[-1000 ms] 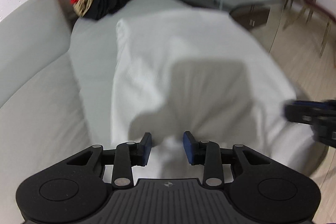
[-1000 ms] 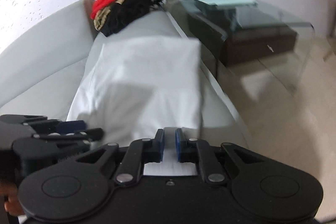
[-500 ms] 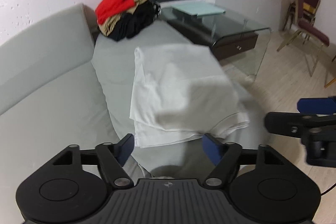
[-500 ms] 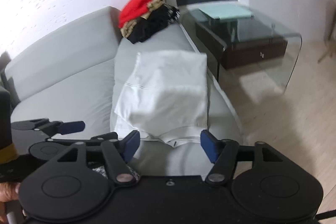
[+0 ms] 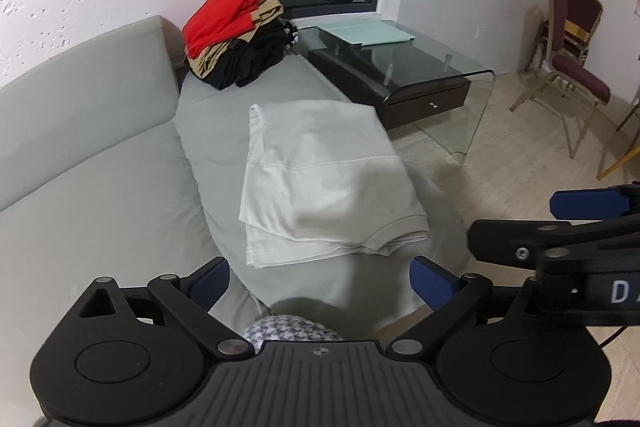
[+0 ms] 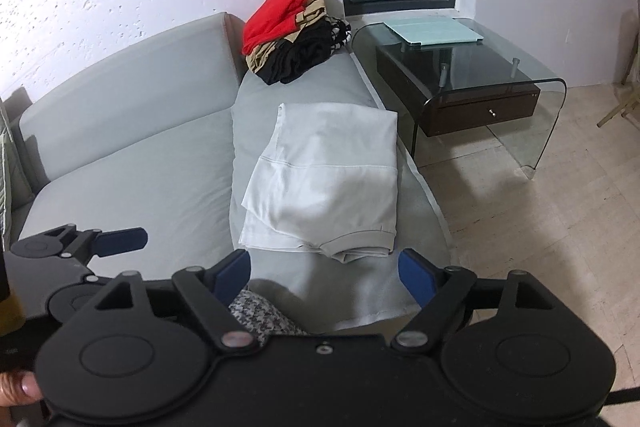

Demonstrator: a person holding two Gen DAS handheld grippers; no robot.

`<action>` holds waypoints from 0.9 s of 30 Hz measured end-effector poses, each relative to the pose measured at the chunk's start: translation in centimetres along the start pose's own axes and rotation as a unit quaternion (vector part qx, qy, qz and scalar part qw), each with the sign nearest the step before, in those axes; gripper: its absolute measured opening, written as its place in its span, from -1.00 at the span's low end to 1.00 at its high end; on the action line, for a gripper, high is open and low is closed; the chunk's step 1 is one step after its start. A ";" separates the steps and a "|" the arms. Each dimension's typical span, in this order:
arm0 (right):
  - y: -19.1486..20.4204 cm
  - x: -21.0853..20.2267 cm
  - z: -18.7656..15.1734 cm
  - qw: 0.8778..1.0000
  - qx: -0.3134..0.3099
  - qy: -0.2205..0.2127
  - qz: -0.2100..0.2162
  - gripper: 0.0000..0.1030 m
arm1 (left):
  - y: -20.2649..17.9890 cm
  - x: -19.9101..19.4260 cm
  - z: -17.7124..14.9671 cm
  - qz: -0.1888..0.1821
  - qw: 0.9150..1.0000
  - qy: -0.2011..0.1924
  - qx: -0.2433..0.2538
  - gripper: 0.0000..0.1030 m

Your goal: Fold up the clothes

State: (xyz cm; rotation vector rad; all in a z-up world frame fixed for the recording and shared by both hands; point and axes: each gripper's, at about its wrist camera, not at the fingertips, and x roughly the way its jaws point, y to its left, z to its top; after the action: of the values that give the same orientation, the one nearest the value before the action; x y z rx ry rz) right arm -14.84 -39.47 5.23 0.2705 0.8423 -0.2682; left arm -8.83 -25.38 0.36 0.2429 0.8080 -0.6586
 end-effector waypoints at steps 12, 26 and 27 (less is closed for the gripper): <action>0.1 0.1 -0.4 1.000 0.005 0.003 -0.010 0.66 | -0.2 1.1 -0.2 -0.008 1.000 0.008 -0.008 0.88; -0.5 1.2 -0.7 1.000 0.017 0.010 -0.009 0.69 | -0.2 2.2 -0.3 -0.006 1.000 0.015 -0.006 0.90; -0.5 1.2 -0.7 1.000 0.018 0.010 -0.009 0.69 | -0.2 2.2 -0.3 -0.006 1.000 0.016 -0.005 0.90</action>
State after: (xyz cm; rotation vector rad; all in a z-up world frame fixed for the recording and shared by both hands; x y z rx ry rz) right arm -14.74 -39.85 3.78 0.2995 0.8610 -0.2983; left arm -8.01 -26.39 -1.47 0.2406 0.8429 -0.6635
